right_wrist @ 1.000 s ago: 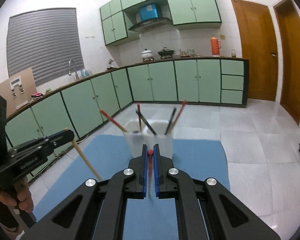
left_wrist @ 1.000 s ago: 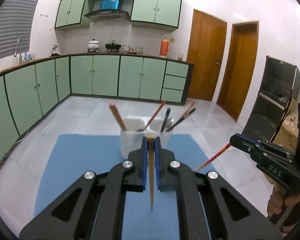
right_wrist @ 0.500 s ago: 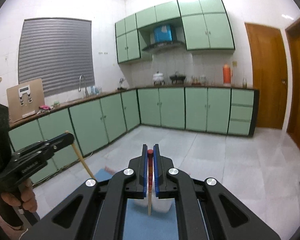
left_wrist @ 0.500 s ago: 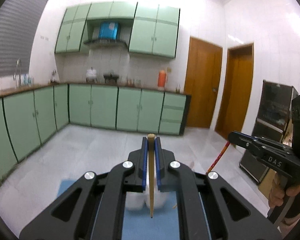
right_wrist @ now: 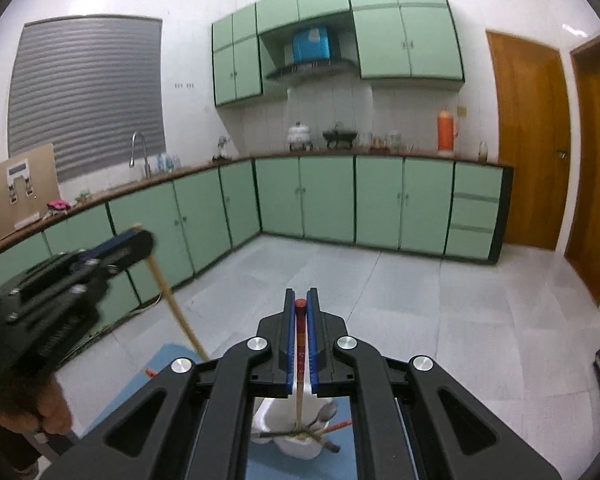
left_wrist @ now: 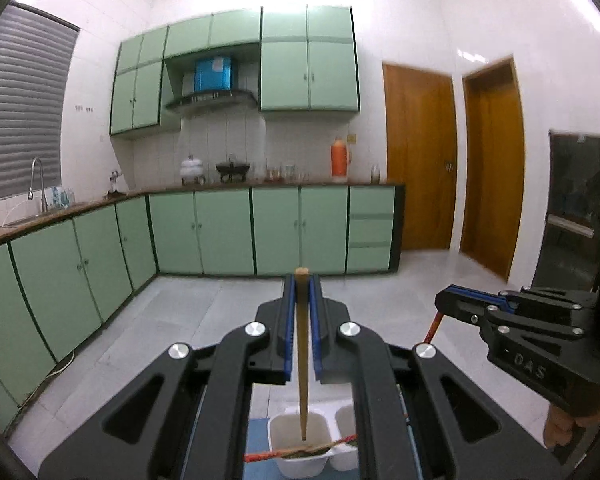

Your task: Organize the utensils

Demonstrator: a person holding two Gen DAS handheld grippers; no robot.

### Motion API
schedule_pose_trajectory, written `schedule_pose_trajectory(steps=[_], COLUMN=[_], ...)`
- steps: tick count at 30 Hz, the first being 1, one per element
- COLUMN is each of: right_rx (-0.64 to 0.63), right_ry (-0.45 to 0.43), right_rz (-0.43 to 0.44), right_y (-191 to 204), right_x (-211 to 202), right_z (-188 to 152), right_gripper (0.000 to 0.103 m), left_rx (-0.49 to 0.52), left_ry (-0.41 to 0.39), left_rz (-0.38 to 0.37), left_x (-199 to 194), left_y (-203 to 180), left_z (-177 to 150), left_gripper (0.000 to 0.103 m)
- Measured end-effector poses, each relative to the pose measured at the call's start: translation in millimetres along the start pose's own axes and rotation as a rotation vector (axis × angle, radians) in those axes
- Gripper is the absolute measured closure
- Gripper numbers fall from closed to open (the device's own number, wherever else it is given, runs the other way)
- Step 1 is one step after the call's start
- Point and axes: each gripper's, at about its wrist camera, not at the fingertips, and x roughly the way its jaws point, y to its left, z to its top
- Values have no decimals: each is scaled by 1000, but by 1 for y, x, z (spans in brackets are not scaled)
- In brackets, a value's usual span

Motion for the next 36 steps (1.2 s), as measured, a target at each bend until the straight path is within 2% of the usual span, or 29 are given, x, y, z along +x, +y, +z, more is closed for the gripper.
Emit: schedule_pose_trajectory(steps=[3,5,6,9,10,11,13,14,16,20,24,36], right_rx=[-3,-5,1,46,58,67,79,79,79,96,86,92], right_ry=[33,38,36,10,-2,-10,-21,-19,-20,-7,10,15], right_rz=[22,20,17,-8,-24,-40,-57,-64,-78,-83,-94,-21], right_y=[2,2,0,-11,-13,-15,-17,-17,-15,-8,5,31], right_x=[7,4,0,-24,-33,-41,-59,-66,-83,-108,-127,-158], right_z=[-13,-21,-25,-36,-41,-46,-59,-66,-83,-114,-134,-147], right_gripper=[97,85,82,68,53,42,41,35,27,13,7,6], left_rx=[-17,-32,-37,-54,-56,-61,-85,-90,-102,-109,-82,-40], left_ry=[63,85,90,73,68,63,54,56,62,88,114,122], left_rz=[-11,-13,-13,-25,-15,-13,-9,-3,-4,2,6,4], left_x=[17,18,15,-5,-16,-23,-45,-52,-69,-97,-120,-173], left_y=[4,9,13,21,23,26,30,31,32,31,27,14], left_z=[-17,-25,-29,-33,-36,-38,-47,-51,-62,-88,-107,-125], left_gripper=[94,90,83,71,64,60,44,40,20,14,13,10])
